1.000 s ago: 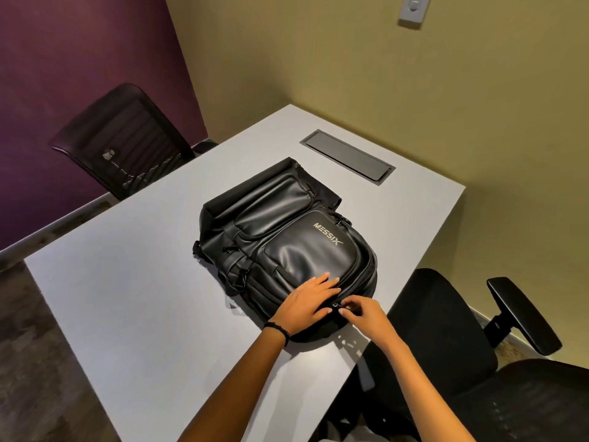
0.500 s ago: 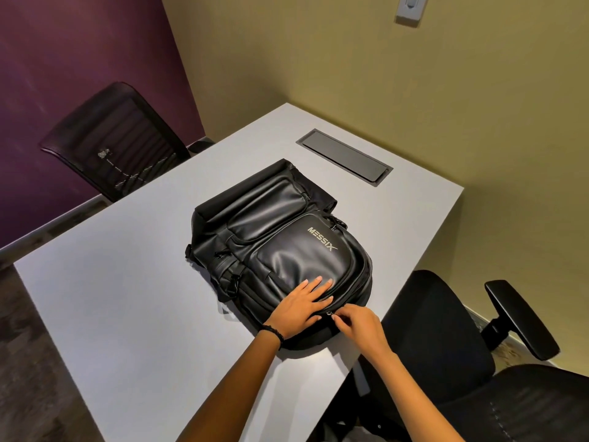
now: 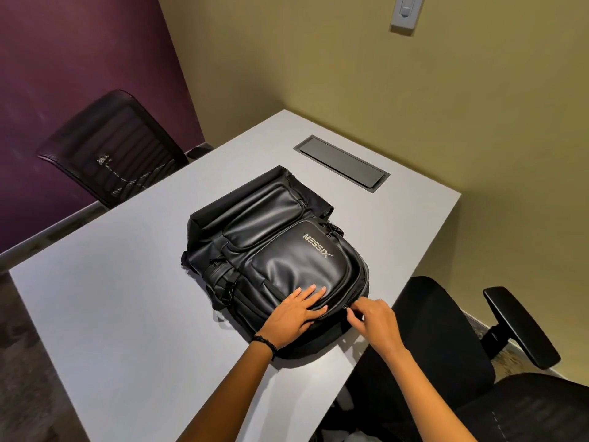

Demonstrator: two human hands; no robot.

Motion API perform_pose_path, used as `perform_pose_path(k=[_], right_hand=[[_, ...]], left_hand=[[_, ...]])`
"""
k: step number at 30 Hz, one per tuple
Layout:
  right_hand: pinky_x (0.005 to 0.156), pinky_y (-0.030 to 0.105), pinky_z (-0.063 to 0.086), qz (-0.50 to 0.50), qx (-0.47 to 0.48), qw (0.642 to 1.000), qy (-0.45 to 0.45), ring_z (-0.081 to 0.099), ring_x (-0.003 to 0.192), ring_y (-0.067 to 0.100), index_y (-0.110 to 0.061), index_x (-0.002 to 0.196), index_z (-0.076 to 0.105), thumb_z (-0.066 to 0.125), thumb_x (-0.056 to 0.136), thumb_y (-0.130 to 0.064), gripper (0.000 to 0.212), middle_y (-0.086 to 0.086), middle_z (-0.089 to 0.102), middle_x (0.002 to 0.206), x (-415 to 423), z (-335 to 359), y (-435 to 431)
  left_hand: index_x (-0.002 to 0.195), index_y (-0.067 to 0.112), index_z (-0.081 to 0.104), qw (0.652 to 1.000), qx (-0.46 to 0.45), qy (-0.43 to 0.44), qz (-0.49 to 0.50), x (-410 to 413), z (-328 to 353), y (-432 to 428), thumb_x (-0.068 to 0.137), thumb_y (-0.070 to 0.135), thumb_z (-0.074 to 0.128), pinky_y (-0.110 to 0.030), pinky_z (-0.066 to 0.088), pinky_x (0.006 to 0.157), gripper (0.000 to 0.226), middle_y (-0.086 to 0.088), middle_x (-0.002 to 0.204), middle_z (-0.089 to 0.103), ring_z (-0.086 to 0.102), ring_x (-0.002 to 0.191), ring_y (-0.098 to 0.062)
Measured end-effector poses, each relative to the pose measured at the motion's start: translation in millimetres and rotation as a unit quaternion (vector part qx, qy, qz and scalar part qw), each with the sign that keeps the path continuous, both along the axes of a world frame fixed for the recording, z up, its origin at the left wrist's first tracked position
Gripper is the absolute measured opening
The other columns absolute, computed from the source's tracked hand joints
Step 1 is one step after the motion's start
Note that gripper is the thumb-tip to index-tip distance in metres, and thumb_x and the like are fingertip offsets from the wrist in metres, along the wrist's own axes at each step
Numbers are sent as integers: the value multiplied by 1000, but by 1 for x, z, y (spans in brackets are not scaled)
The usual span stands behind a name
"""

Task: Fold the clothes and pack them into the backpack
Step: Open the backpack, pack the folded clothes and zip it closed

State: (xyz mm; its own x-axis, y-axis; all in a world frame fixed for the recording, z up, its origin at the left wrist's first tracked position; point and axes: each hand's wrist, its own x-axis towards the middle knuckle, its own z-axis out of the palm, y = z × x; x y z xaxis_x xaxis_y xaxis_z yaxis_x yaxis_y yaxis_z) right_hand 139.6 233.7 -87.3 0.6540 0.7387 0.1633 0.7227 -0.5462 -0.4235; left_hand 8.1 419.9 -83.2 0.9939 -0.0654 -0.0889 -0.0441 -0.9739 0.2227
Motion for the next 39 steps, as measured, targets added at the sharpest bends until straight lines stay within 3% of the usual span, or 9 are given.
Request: perform_pose_path(k=[4,9,16,22,26,28,34,39], right_hand=[[54,23,35,-41,-14,999,-6,51,47,12,-16,66,65,69,82,-19,17,-5,59,56,21,4,-3],[56,24,37,-78,-39,995,52,57,58,15,-13,78,70,60,90,-26,20,-4,63,67,32,5,2],[68,21,44,-85,11,988,126,59,77,10,-15,97,69,58,91,-21,14,-2,67,90,24,5,3],[69,21,46,-86,2,988,129,60,77,10,-17,96,68,60,90,-22,11,-3,67,90,26,5,7],[68,25,50,-104,-3,988,112,63,76,13,-18,94,68,61,89,-23,10,-4,68,88,24,2,7],[68,27,52,-117,1,987,109,63,75,13,-18,92,68,62,89,-23,9,-4,68,86,23,-1,6],[74,33,51,-127,8,989,77,62,67,13,-18,87,70,64,87,-24,8,-4,69,78,32,-5,10],[81,36,49,-157,23,985,71,62,68,16,-14,87,71,62,88,-22,12,-1,70,80,58,-3,10]], left_hand=[[146,28,29,1000,12,6,0,-2,1,2,97,7,43,-34,-6,118,56,1,159,1,-2,147,-20],[149,27,21,999,26,25,-4,-8,0,1,94,0,43,-35,-8,117,65,-2,159,-4,-5,147,-21],[151,23,3,999,36,-4,14,-4,1,-6,97,13,45,-35,-11,114,69,1,160,-2,-3,147,-21],[150,20,17,999,46,11,-3,25,-3,-15,94,23,51,-41,-6,114,65,-2,160,5,2,147,-25],[145,17,32,994,111,13,-8,48,-10,-21,81,43,64,-44,28,112,77,-3,153,31,29,141,-24],[141,16,42,992,124,13,3,57,-11,-25,75,50,67,-42,36,109,78,-2,149,38,36,138,-22],[132,17,54,990,138,7,38,75,-10,-36,77,42,69,-40,38,108,62,-2,144,46,42,134,-21],[132,19,53,990,131,-27,34,74,-15,-31,79,33,70,-42,38,108,57,-1,145,46,43,134,-21]])
